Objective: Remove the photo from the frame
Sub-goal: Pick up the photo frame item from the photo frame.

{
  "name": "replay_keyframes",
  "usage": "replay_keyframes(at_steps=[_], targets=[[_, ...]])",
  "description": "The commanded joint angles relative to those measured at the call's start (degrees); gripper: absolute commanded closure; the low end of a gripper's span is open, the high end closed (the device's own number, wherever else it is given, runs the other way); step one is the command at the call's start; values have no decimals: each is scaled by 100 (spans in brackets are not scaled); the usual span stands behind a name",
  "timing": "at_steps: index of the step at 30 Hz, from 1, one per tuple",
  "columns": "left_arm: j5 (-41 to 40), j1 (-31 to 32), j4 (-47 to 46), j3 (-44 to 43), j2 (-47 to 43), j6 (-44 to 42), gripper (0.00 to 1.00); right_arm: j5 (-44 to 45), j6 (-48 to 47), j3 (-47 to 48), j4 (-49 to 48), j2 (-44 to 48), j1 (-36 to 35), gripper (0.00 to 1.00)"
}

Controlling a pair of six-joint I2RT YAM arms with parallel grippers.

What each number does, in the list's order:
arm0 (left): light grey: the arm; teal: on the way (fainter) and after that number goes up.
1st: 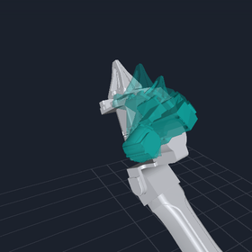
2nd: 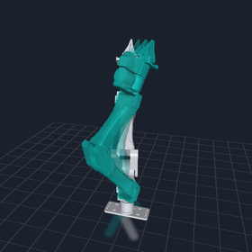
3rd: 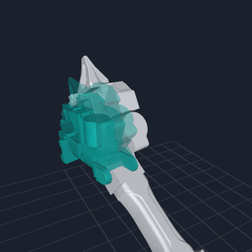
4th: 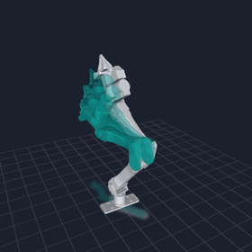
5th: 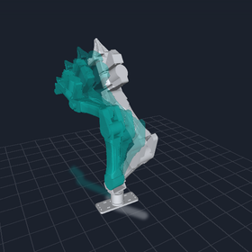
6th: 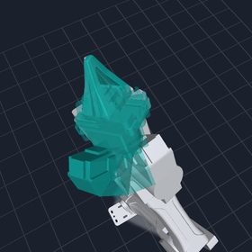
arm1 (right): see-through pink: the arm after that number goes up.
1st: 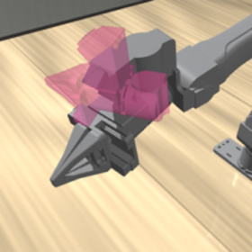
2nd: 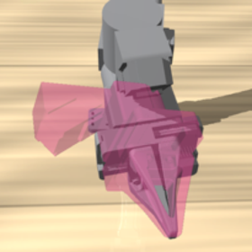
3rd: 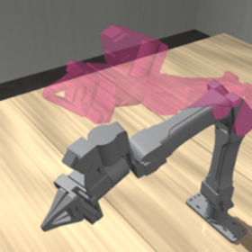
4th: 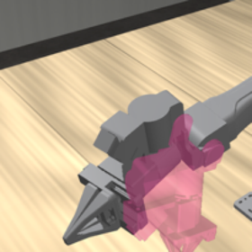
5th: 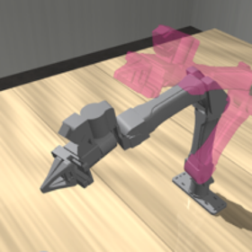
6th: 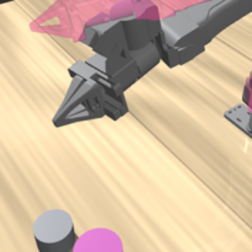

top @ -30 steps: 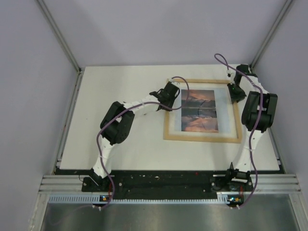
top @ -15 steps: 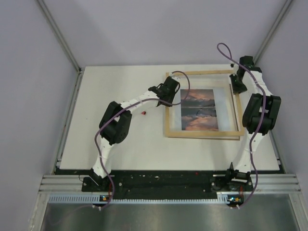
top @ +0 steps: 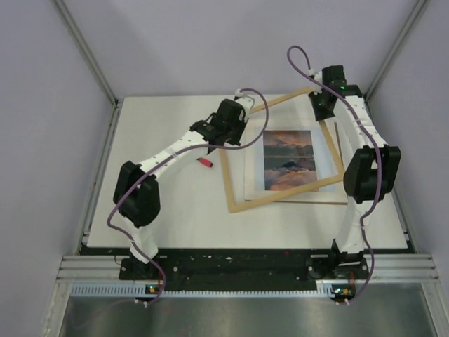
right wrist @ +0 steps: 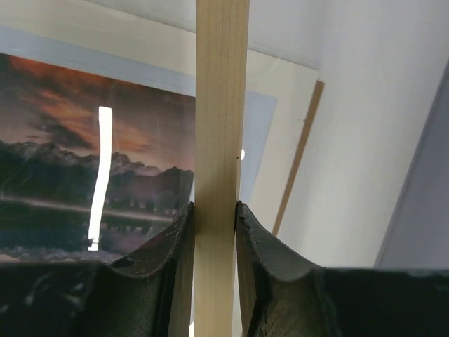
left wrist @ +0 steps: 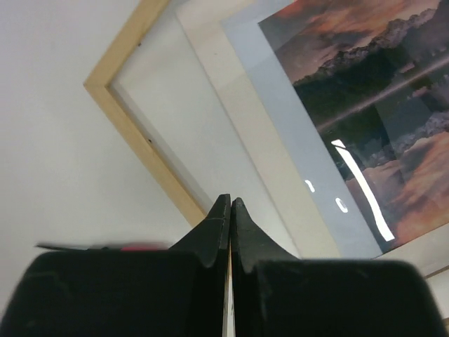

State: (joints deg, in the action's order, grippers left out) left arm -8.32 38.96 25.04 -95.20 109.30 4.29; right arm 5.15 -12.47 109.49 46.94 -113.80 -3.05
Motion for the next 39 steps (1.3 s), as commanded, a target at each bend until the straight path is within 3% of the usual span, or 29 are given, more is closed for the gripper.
replay_keyframes(at_steps=[1,7,10,16,21,27,32,39], targets=[[102,-424,-148,642,-654,-341,100,65,297,28,61,192,-328,100],[50,-705,-60,1170,-612,-649,98,338,298,-33,52,51,-337,100],[32,-784,45,1161,-305,-588,76,434,289,-68,44,86,-345,100],[111,-776,177,828,319,-264,67,654,157,-305,-97,139,-337,100],[155,-785,537,29,1040,-105,58,680,131,-455,-202,147,-328,100],[234,-785,599,-245,1349,106,40,663,61,-517,-247,139,-223,100],[94,-785,625,-166,1244,212,31,645,25,-525,-290,112,-143,100],[137,-785,484,-42,1058,362,29,531,69,-604,-308,95,-135,100]])
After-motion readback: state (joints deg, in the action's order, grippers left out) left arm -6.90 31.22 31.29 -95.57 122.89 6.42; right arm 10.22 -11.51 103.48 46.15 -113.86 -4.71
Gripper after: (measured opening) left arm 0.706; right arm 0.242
